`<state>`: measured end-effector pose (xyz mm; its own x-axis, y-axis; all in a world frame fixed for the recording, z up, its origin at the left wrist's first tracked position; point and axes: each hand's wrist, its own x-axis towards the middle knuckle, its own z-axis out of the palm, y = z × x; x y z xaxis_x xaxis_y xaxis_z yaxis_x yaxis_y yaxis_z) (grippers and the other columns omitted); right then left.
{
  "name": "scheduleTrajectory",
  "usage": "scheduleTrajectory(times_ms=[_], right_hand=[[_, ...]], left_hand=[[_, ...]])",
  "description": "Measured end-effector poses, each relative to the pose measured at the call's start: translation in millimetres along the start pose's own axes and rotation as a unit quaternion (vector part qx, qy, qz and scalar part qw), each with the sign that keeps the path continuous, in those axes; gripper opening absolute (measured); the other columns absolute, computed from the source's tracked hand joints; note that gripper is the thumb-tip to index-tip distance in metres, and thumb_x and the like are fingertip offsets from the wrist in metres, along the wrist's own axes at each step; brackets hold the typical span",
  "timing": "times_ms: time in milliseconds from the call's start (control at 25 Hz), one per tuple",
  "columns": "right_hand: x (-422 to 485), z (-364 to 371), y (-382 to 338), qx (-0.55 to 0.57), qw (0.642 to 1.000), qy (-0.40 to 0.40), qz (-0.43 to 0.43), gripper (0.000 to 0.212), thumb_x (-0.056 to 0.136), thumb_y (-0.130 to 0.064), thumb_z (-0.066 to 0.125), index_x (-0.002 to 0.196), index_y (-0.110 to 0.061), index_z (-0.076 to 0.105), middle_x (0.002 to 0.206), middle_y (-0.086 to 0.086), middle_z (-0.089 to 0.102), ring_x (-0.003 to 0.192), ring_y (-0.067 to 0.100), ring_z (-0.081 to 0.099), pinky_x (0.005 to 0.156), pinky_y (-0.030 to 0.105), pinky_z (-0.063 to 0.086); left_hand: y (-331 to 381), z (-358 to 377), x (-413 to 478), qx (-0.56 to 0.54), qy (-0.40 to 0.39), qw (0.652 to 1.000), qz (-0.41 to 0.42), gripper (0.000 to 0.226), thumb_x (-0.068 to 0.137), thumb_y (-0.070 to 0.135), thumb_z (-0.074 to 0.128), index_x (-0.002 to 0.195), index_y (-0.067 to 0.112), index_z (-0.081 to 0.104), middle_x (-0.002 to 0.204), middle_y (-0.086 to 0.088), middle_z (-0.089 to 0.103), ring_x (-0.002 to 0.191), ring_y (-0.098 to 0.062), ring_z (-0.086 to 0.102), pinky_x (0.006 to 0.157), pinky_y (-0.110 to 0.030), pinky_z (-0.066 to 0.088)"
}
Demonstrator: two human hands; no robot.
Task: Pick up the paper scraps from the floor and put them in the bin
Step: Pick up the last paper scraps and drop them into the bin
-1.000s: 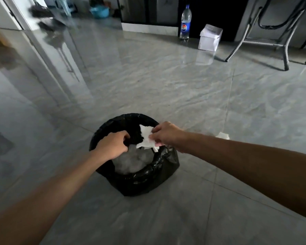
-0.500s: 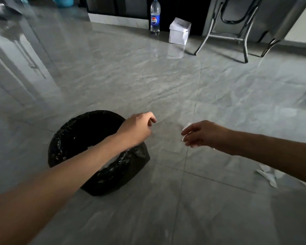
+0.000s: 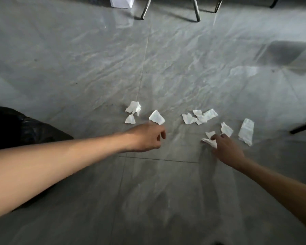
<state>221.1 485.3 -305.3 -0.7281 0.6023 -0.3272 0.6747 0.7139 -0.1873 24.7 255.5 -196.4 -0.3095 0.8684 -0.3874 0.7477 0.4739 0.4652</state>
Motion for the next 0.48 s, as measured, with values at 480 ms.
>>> scheduleTrajectory(times_ms=[480], right_hand=[[27.9,44.6,9.8,0.151,0.981,0.058,-0.106,0.008,0.082,-0.011,0.058,0.086,-0.011,0.064,0.094,0.008,0.064,0.083,0.03,0.062,0.066,0.037,0.047]], left_hand=[[-30.0,70.1,119.0,0.148,0.129,0.976,-0.097,0.041,0.081,0.027,0.058,0.121,0.021,0.05,0.13,-0.005,0.047,0.107,-0.034,0.054,0.081,-0.041,0.045]])
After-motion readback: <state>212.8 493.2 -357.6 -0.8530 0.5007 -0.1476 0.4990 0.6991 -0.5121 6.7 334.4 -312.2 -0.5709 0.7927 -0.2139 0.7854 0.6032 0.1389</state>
